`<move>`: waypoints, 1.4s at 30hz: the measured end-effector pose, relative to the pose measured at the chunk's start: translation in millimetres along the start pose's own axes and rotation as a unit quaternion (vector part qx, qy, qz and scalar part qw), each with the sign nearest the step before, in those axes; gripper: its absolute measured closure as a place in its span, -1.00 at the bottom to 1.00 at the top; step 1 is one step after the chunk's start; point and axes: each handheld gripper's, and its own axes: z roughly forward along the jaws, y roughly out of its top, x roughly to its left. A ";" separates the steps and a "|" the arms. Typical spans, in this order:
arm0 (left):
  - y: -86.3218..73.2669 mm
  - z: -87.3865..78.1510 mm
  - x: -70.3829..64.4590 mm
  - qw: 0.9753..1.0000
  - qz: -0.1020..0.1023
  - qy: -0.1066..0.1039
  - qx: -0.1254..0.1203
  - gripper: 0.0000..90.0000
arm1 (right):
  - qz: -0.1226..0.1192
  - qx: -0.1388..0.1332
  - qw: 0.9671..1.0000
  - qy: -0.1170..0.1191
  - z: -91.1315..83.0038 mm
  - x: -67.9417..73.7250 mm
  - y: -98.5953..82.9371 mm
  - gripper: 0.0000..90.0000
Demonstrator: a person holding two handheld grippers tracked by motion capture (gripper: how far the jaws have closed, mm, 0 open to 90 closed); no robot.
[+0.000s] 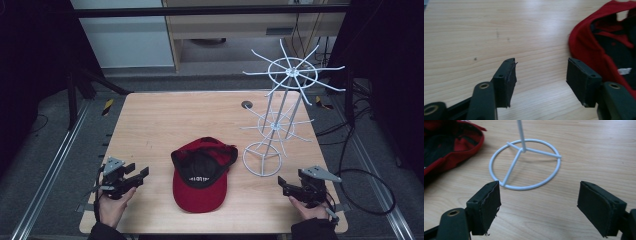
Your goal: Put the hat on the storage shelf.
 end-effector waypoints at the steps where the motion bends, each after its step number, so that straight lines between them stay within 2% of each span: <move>1: 0.5 -0.1 -3.6 1.000 0.004 -0.002 0.001 -0.04 | -0.006 -0.002 1.000 0.002 -0.5 1.7 -0.2 -0.55; 5: 1.6 -0.6 -14.2 1.000 0.011 -0.013 0.000 0.00 | -0.013 -0.006 1.000 0.006 -2.1 8.4 -1.4 -0.48; 9: 1.9 -0.6 -27.0 0.999 0.022 -0.027 0.001 0.05 | -0.013 -0.003 0.999 0.030 -1.3 18.7 -2.8 -0.37; 10: 1.9 0.0 -32.8 0.999 0.032 -0.031 0.003 0.06 | -0.027 -0.003 0.999 0.032 0.0 25.3 -3.4 -0.33; 13: 1.6 1.0 -37.8 0.999 0.033 -0.037 0.003 0.06 | -0.029 -0.002 0.999 0.042 1.3 32.0 -3.6 -0.29; 17: 1.4 3.9 -47.8 0.998 0.041 -0.045 0.008 0.06 | -0.031 0.001 0.997 0.067 6.1 46.4 -2.8 -0.22; 18: 1.7 4.3 -50.0 0.998 0.044 -0.047 0.008 0.06 | -0.041 0.003 0.996 0.076 8.7 53.5 -1.3 -0.19; 19: 1.9 4.8 -52.4 0.998 0.045 -0.048 0.009 0.06 | -0.041 0.003 0.996 0.076 8.7 53.5 -1.3 -0.19; 21: 2.0 6.4 -58.2 0.998 0.043 -0.054 0.011 0.09 | -0.049 0.001 0.995 0.086 11.7 63.7 0.5 -0.16; 27: 1.8 10.4 -66.5 0.997 0.051 -0.058 0.019 0.13 | -0.052 0.003 0.993 0.105 19.8 78.1 3.8 -0.10; 28: 1.0 12.6 -68.9 0.996 0.057 -0.058 0.026 0.18 | -0.055 0.010 0.992 0.112 23.7 84.3 5.1 -0.06; 29: 1.0 12.6 -68.9 0.996 0.057 -0.058 0.026 0.21 | -0.055 0.010 0.992 0.112 23.7 84.3 5.1 -0.06; 36: -3.0 20.8 -79.4 0.994 0.070 -0.070 0.044 0.28 | -0.071 0.025 0.988 0.133 39.3 107.7 9.6 -0.01; 42: -6.2 27.2 -84.7 0.992 0.089 -0.066 0.067 0.37 | -0.075 0.029 0.986 0.144 50.2 119.9 12.6 0.01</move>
